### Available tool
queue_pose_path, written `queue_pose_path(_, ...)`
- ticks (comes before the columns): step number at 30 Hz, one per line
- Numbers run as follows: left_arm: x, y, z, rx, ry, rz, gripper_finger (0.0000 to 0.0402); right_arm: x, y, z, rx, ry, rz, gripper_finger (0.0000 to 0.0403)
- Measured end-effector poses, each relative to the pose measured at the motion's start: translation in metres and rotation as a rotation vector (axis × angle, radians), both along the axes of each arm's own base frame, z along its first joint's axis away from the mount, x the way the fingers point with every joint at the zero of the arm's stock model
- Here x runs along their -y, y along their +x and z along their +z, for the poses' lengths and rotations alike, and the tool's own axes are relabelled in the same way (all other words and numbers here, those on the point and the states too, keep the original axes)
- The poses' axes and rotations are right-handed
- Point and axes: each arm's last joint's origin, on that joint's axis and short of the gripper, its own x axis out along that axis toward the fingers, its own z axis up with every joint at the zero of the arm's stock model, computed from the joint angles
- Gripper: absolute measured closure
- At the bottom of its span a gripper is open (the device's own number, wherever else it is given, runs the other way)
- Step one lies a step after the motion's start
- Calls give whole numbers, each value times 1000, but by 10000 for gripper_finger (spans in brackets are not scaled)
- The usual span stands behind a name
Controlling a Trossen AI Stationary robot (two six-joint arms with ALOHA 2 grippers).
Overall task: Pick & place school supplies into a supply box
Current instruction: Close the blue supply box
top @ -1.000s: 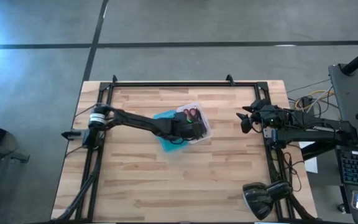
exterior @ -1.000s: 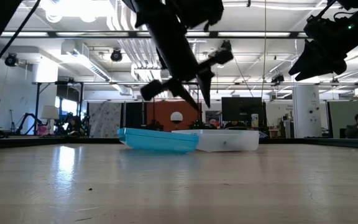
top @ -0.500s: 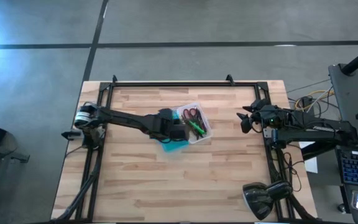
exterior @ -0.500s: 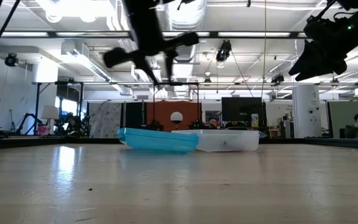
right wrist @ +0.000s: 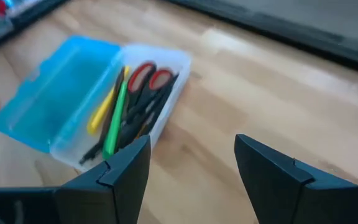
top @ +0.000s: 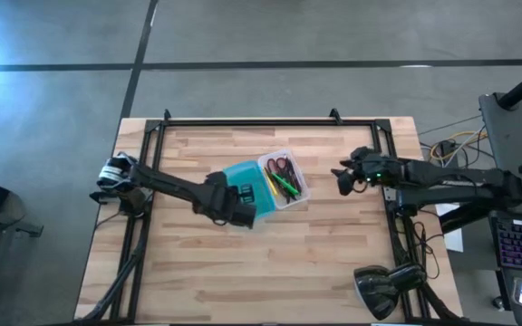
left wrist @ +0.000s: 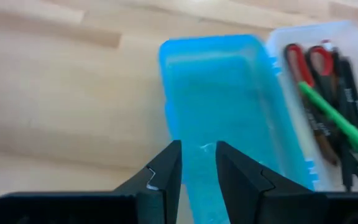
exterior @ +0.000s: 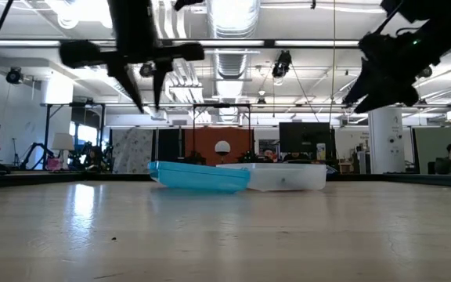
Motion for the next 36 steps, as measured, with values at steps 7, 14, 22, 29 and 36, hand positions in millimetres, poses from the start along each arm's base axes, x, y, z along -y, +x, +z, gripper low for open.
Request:
queue_pose_path(7, 7, -32, -18, 95, -88, 100, 319, 3, 23, -12, -120, 33, 16, 179)
queue_pose_path(14, 5, -57, -36, 130, -153, 133, 319, 4, 27, -10, -129, 27, 24, 179)
queue_pose_path(22, 4, -66, -47, 163, -188, 151, 319, 4, 27, -10, -126, 26, 24, 179)
queue_pose_path(29, 4, -66, -48, 161, -192, 154, 319, 4, 29, -13, -145, 27, 26, 179)
queue_pose_path(36, 4, -68, -52, 147, -208, 158, 319, 5, 32, -16, -157, 30, 26, 179)
